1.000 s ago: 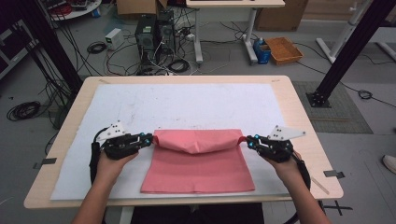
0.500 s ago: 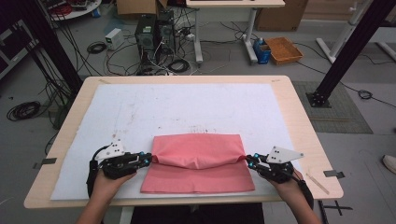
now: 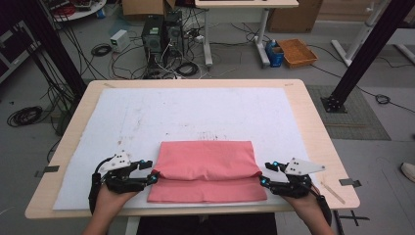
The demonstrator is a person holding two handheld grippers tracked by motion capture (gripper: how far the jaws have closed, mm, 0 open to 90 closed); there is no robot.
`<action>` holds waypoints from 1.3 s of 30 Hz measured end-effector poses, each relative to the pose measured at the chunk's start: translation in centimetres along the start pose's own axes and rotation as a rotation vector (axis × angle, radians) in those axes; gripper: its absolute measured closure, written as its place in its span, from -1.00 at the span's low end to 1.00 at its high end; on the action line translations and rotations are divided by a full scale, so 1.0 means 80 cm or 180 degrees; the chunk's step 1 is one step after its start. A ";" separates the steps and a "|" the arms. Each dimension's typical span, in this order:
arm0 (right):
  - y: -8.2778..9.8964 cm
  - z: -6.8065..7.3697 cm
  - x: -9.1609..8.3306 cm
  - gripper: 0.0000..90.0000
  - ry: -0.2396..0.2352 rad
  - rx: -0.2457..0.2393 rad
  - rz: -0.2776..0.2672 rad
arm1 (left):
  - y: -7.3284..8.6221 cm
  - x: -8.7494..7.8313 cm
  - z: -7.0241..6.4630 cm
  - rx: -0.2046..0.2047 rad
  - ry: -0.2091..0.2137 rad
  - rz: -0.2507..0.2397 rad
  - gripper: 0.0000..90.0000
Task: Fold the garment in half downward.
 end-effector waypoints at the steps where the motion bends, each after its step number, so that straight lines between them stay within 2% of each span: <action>1: 0.001 -0.001 0.000 0.06 0.0014 0.0033 0.0010 | 0.001 0.002 0.001 -0.0041 -0.0009 0.0009 -0.08; 5: 0.004 -0.002 0.005 0.10 0.0007 0.0079 0.0065 | 0.005 0.008 0.002 -0.0068 -0.0032 0.0104 -0.08; 8: 0.007 0.002 0.015 0.16 -0.0062 0.0077 0.0155 | 0.007 0.012 0.001 -0.0026 -0.0065 0.0178 -0.06; 11: 0.011 0.003 0.024 0.32 -0.0093 0.0076 0.0281 | 0.008 0.015 0.001 -0.0023 -0.0061 0.0235 0.09; 16: 0.012 0.003 0.023 0.52 -0.0099 0.0082 0.0285 | 0.011 0.018 -0.001 0.0045 -0.0094 0.0336 0.32; 20: 0.014 0.004 0.025 0.67 -0.0092 0.0050 0.0346 | 0.013 0.020 -0.004 0.0103 -0.0065 0.0409 0.51; 23: 0.015 0.005 0.026 0.76 -0.0083 0.0030 0.0368 | 0.013 0.020 -0.006 0.0145 -0.0051 0.0415 0.67; 26: 0.015 0.006 0.025 0.84 -0.0086 -0.0004 0.0364 | 0.014 0.021 -0.008 0.0186 -0.0036 0.0427 0.74; 29: 0.013 0.006 0.023 0.89 -0.0071 -0.0055 0.0301 | 0.012 0.019 -0.010 0.0198 0.0007 0.0364 0.78; 31: 0.013 0.005 0.021 0.90 -0.0065 -0.0053 0.0302 | 0.012 0.015 -0.009 0.0214 0.0021 0.0347 0.79; 34: 0.011 0.001 0.012 0.90 -0.0054 -0.0024 0.0213 | 0.011 0.011 -0.010 0.0186 0.0078 0.0290 0.79; 37: 0.010 0.005 0.005 0.90 -0.0081 -0.0059 0.0165 | 0.011 0.006 -0.015 0.0185 0.0125 0.0248 0.79; 39: 0.011 0.009 0.001 0.90 -0.0097 -0.0083 0.0156 | 0.012 0.001 -0.025 0.0215 0.0189 0.0221 0.79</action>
Point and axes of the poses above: each handheld gripper's, and its own axes: x roughly forward along the jaws, y roughly out of its underside, z roughly to its left, the point moved 10 cm from there along x, roughly forward along the jaws, and after that the axes turned 6 degrees about y, right-handed, at the moved point
